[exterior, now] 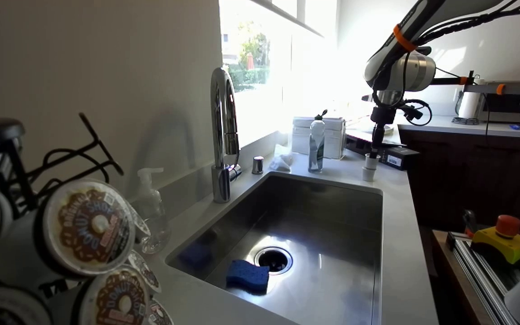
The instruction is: Place one coffee pod from the counter on top of the black coffee pod stand.
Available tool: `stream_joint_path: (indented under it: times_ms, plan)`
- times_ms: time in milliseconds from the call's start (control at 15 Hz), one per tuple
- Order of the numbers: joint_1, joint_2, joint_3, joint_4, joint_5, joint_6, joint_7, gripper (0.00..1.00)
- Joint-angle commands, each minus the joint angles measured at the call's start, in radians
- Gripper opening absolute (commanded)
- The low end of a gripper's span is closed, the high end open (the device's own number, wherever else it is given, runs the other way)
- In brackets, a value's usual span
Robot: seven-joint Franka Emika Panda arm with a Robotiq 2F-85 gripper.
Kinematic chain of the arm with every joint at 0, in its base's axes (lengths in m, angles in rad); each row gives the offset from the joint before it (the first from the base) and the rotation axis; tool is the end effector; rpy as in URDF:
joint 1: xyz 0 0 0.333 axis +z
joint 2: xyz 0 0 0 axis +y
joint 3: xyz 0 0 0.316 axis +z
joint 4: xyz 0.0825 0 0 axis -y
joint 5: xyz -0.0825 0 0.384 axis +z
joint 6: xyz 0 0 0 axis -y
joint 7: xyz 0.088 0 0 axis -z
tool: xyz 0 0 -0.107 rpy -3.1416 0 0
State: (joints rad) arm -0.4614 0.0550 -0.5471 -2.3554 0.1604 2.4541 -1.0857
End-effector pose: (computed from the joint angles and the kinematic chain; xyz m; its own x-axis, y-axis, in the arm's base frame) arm 0.2719 -0.4319 0.3143 0.9948 -0.0423 0.0928 -0.0430 -0.9991 0.0059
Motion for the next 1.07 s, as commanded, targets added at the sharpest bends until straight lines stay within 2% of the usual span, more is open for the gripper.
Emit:
stream_joint_path:
  times_ms: [0,67,200,267,333,467,600,667,733,867,1000]
  plan:
    - [-0.032,0.028,0.029,0.012,0.036,0.026,-0.039,0.81]
    - [-0.036,0.030,0.033,0.012,0.036,0.026,-0.039,0.74]
    - [-0.042,0.032,0.040,0.013,0.036,0.027,-0.037,0.74]
    - [-0.045,0.033,0.043,0.014,0.036,0.026,-0.037,0.69]
    - [-0.047,0.036,0.046,0.014,0.036,0.028,-0.036,0.73]
    - [-0.052,0.040,0.051,0.018,0.035,0.028,-0.035,0.69]
    - [-0.056,0.044,0.055,0.022,0.035,0.028,-0.034,0.61]
    - [-0.057,0.046,0.057,0.023,0.035,0.028,-0.034,0.51]
    - [-0.059,0.048,0.058,0.025,0.035,0.029,-0.034,0.52]
    - [-0.062,0.048,0.061,0.027,0.036,0.029,-0.034,0.41]
    - [-0.065,0.049,0.064,0.030,0.037,0.029,-0.034,0.36]
